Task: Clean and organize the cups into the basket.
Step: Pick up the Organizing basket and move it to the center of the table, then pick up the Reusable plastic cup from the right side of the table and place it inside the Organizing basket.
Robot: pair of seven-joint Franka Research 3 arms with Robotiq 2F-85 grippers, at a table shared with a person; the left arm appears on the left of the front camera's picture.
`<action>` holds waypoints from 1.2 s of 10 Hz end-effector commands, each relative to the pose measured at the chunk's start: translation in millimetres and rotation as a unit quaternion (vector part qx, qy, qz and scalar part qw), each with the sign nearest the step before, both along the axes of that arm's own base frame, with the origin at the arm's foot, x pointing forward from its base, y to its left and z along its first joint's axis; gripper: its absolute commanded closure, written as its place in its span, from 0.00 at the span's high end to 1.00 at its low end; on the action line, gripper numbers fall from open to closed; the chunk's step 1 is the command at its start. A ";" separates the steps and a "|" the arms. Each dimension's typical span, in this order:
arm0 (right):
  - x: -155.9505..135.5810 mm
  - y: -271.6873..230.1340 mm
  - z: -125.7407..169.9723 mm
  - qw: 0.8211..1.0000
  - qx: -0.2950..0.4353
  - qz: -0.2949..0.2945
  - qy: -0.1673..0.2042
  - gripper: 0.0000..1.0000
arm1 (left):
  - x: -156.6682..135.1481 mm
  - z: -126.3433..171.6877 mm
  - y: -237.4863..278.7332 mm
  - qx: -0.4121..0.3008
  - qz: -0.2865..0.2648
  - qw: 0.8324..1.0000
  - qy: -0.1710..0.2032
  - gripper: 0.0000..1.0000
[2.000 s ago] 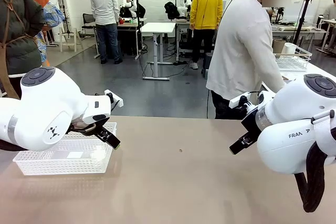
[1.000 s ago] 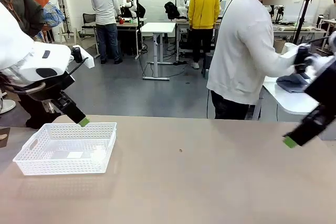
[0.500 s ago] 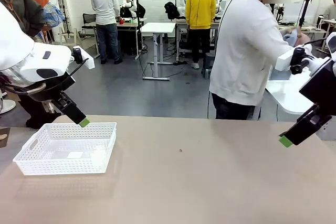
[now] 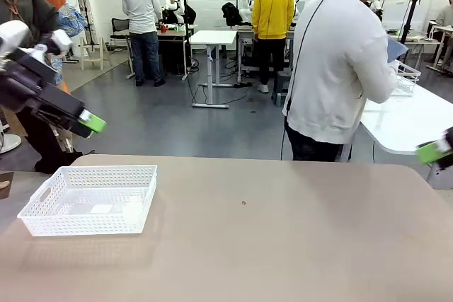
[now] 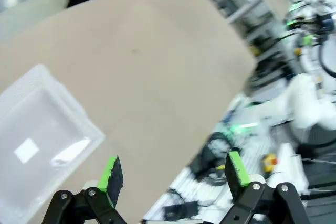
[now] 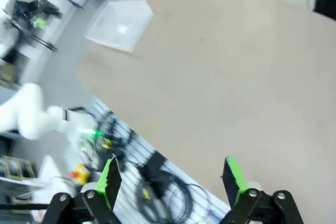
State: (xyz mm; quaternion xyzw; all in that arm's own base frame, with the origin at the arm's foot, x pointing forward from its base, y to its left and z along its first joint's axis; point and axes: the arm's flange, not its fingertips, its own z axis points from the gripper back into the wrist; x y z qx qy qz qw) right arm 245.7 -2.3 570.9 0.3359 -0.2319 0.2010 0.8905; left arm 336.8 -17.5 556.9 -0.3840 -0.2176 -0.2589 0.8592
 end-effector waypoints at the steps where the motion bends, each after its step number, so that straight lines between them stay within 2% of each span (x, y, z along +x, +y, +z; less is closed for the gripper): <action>1: -4.8 -65.9 -40.4 0.962 0.252 -0.068 0.083 1.00 | 21.8 -16.0 40.6 -0.219 0.072 0.944 0.235 1.00; 3: -7.1 -128.2 -77.6 0.924 0.348 -0.102 0.121 1.00 | 27.8 -34.1 88.8 -0.231 0.128 0.927 0.265 1.00; 5: -18.5 -176.4 -111.7 0.894 0.404 -0.126 0.146 1.00 | 26.8 -51.0 132.7 -0.284 0.122 0.902 0.301 1.00; 7: -38.8 -207.7 -121.9 0.892 0.392 -0.156 0.161 1.00 | 14.3 -52.9 170.8 -0.307 0.152 0.893 0.291 1.00; 9: -66.0 -233.6 -115.7 0.896 0.376 -0.173 0.162 1.00 | -4.3 -48.4 206.9 -0.320 0.189 0.887 0.274 1.00; 11: -79.0 -241.7 -108.8 0.894 0.384 -0.185 0.136 1.00 | -14.8 -45.5 223.6 -0.304 0.234 0.885 0.264 1.00; 12: -76.7 -237.6 -103.0 0.898 0.378 -0.189 0.119 1.00 | -15.4 -43.6 223.2 -0.284 0.246 0.889 0.261 1.00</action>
